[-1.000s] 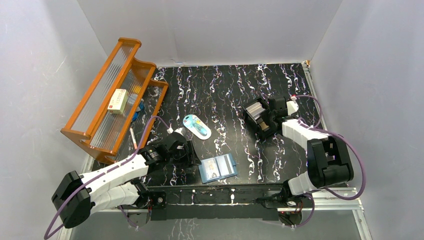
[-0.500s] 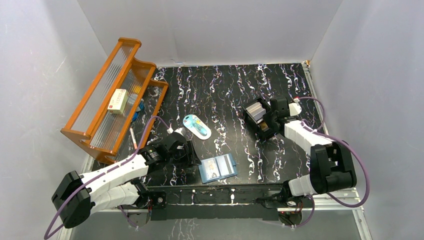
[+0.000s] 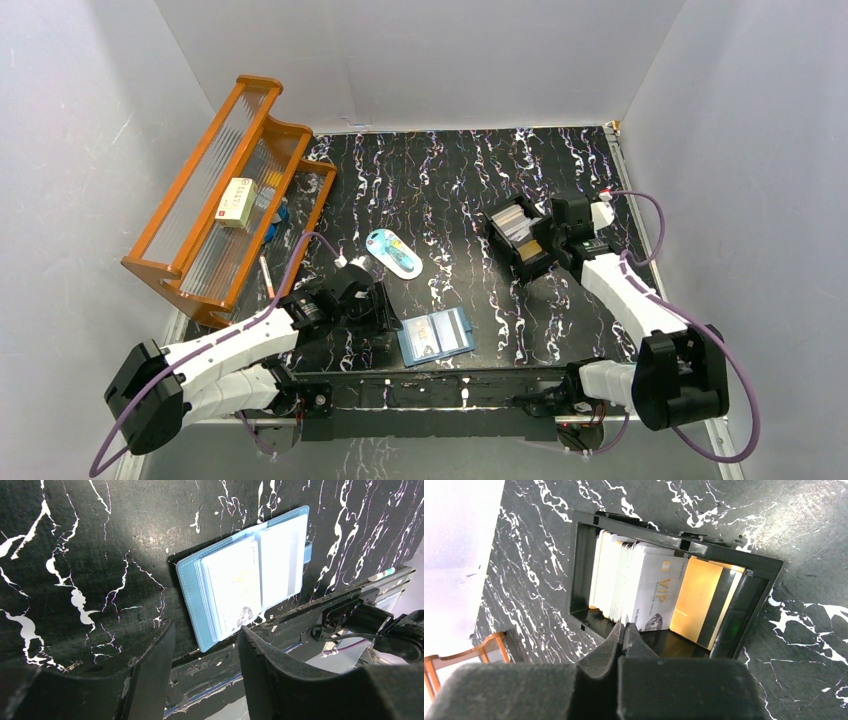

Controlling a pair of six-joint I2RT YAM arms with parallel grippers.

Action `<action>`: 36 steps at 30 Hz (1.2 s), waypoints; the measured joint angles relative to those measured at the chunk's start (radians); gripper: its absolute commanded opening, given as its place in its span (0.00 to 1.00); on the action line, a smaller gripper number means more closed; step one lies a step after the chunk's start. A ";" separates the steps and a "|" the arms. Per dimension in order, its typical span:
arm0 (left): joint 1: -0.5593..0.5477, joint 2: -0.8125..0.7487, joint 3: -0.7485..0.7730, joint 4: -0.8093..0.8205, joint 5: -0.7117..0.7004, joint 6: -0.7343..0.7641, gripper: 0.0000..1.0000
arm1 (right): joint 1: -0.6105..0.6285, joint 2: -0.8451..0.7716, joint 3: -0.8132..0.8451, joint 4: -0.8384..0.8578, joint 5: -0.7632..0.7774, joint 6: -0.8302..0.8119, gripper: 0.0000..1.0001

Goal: Put the credit cards into the card holder
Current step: Pick up the credit card from the storage box.

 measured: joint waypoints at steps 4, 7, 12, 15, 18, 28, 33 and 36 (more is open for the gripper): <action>0.000 0.000 0.000 0.000 0.005 0.000 0.48 | 0.000 -0.050 0.000 -0.014 -0.021 -0.028 0.00; 0.000 -0.001 0.001 0.000 0.010 0.000 0.48 | 0.000 -0.091 -0.002 -0.014 -0.072 -0.082 0.00; 0.000 -0.010 0.026 0.002 0.033 -0.002 0.48 | 0.000 -0.190 -0.044 0.047 -0.243 -0.208 0.00; 0.000 -0.027 0.048 0.021 0.054 -0.009 0.48 | 0.000 -0.248 -0.082 0.110 -0.376 -0.266 0.00; 0.000 -0.047 0.062 0.063 0.084 -0.026 0.48 | 0.000 -0.279 -0.127 0.192 -0.542 -0.295 0.00; 0.000 -0.172 0.062 0.283 0.126 -0.080 0.52 | 0.047 -0.288 -0.332 0.612 -1.043 -0.165 0.00; 0.000 -0.148 0.064 0.430 0.159 -0.075 0.52 | 0.186 -0.345 -0.361 0.848 -1.132 -0.044 0.00; 0.000 -0.096 0.070 0.542 0.229 -0.076 0.34 | 0.287 -0.328 -0.361 0.883 -1.105 -0.023 0.00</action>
